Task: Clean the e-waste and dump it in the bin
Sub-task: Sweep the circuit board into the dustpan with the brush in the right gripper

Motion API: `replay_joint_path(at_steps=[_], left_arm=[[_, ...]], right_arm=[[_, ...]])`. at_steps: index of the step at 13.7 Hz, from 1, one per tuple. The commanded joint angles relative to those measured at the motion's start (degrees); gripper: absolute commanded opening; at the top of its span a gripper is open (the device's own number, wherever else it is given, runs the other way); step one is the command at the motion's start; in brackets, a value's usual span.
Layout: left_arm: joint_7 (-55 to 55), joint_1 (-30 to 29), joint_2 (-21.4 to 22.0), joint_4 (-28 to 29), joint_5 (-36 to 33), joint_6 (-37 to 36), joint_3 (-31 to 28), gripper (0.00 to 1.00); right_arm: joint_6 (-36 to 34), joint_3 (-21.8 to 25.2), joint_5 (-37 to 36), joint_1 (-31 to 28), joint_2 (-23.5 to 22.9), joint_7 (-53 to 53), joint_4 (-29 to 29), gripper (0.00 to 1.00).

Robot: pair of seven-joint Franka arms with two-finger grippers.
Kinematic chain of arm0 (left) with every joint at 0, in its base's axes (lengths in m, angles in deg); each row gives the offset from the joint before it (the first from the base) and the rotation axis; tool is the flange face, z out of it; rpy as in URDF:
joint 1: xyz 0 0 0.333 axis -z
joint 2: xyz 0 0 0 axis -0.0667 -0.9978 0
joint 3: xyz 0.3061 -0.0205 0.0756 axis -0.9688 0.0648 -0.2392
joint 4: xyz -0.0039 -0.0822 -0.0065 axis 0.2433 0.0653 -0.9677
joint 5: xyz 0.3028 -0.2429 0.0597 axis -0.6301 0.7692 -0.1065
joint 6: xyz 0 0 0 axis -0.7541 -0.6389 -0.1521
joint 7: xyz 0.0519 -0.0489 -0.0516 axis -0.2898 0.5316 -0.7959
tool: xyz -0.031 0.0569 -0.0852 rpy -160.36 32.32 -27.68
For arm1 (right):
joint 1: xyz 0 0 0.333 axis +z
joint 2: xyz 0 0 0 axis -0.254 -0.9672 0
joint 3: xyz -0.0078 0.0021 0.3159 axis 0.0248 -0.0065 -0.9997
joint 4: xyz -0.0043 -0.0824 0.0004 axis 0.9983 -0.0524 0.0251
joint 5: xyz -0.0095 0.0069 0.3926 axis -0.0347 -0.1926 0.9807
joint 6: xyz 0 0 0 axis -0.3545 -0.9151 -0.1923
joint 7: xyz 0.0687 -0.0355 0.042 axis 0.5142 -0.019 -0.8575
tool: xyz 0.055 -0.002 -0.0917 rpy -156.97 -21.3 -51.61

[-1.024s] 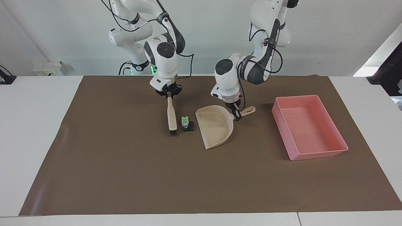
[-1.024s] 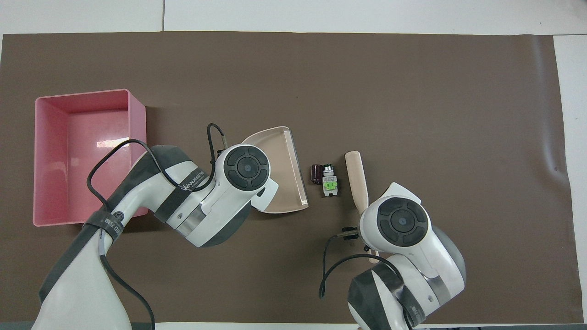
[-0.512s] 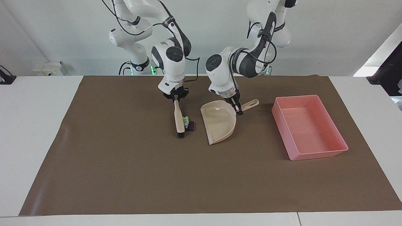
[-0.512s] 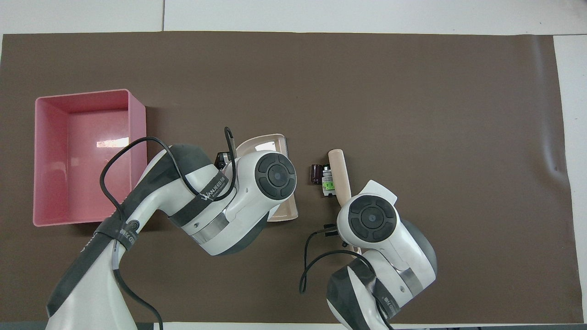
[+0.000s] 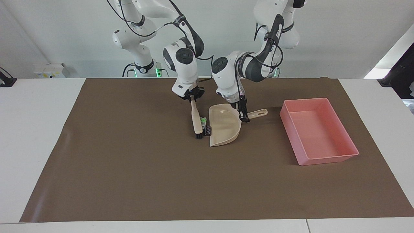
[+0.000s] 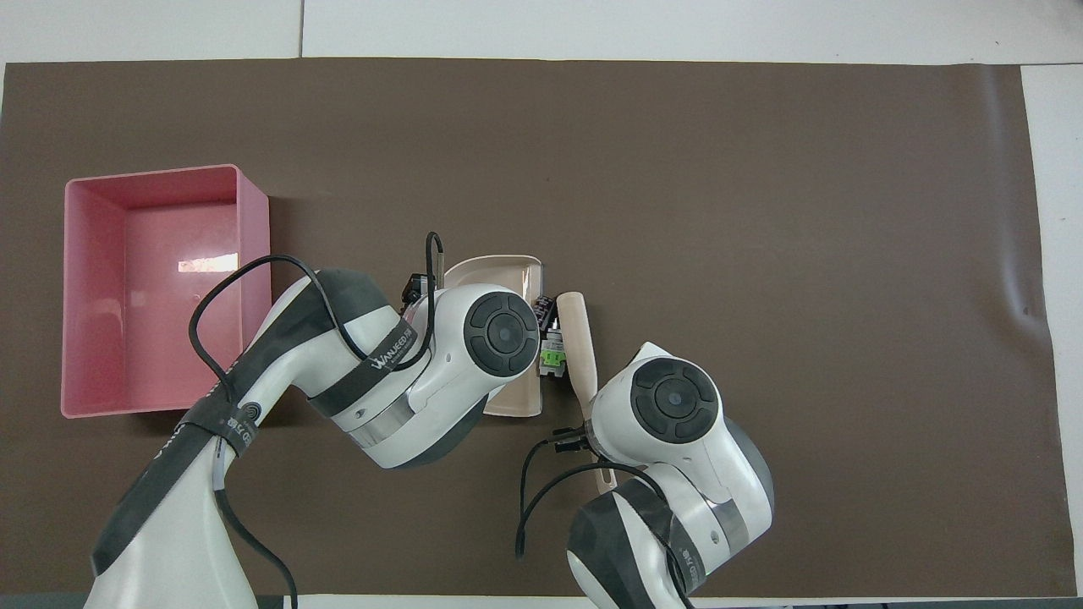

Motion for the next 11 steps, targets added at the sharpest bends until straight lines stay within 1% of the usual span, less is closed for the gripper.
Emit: replay_joint_path(at_steps=[1,3,4,5,7,10,11], left_arm=[[1.4,-0.3,0.9,2.4,-0.8,1.7,0.0,0.00],[1.4,-0.5,1.2,3.8,-0.8,3.0,0.0,0.00],[1.4,-0.5,1.3,4.7,-0.8,4.2,0.0,0.00],[1.4,-1.0,1.4,5.3,-0.8,5.3,0.0,0.00],[1.4,-2.0,1.3,5.4,-0.8,6.8,0.1,0.00],[1.5,-3.2,1.3,5.7,-0.6,7.8,0.2,0.00],[1.5,-3.6,1.3,5.9,-0.4,9.0,0.2,0.00]], right_arm=[[2.6,-0.2,9.8,0.3,-1.3,-9.1,-0.8,0.00],[3.2,-0.3,21.0,0.6,-1.7,-14.7,-2.4,0.00],[3.2,-0.4,23.9,1.3,-2.3,-15.4,-4.1,0.00],[3.2,-0.3,24.2,1.5,-2.8,-15.2,-5.0,0.00],[3.2,-0.3,23.8,1.5,-2.8,-15.5,-5.1,0.00],[2.3,-0.3,16.5,1.5,-2.7,-15.1,-5.1,0.00],[1.8,-0.3,16.0,1.5,-2.2,-14.8,-5.1,0.00]])
